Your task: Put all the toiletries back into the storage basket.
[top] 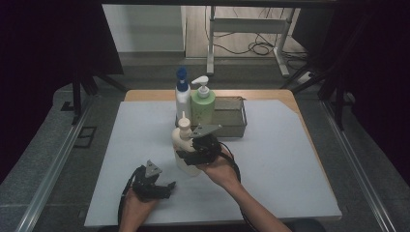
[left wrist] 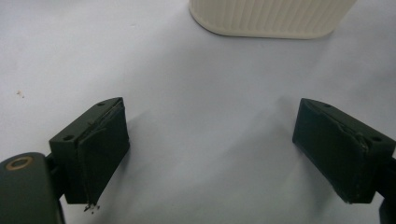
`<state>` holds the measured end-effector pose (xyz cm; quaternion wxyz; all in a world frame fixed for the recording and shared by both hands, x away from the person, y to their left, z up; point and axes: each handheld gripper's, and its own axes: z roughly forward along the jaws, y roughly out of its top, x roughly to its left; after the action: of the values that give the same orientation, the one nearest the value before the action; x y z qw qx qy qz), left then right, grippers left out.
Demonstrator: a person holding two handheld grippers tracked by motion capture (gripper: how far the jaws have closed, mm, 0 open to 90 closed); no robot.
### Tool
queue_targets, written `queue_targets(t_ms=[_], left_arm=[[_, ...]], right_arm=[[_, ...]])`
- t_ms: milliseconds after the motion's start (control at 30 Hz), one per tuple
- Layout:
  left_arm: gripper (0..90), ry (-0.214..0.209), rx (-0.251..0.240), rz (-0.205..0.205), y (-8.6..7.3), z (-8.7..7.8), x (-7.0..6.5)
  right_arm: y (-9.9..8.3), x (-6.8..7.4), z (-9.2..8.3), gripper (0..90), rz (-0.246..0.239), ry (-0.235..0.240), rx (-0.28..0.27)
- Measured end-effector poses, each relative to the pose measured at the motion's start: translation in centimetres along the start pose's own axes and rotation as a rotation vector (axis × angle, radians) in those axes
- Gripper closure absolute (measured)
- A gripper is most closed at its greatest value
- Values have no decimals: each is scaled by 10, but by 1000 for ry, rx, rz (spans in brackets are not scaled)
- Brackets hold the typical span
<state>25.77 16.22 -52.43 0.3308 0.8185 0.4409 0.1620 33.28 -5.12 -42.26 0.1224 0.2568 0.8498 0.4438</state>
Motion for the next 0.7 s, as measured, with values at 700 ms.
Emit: queue_targets(t_ms=[700], left_arm=[[103, 1, -1, -1, 0, 0, 0]], right_arm=[[3, -11, -16, 389, -22, 33, 35]])
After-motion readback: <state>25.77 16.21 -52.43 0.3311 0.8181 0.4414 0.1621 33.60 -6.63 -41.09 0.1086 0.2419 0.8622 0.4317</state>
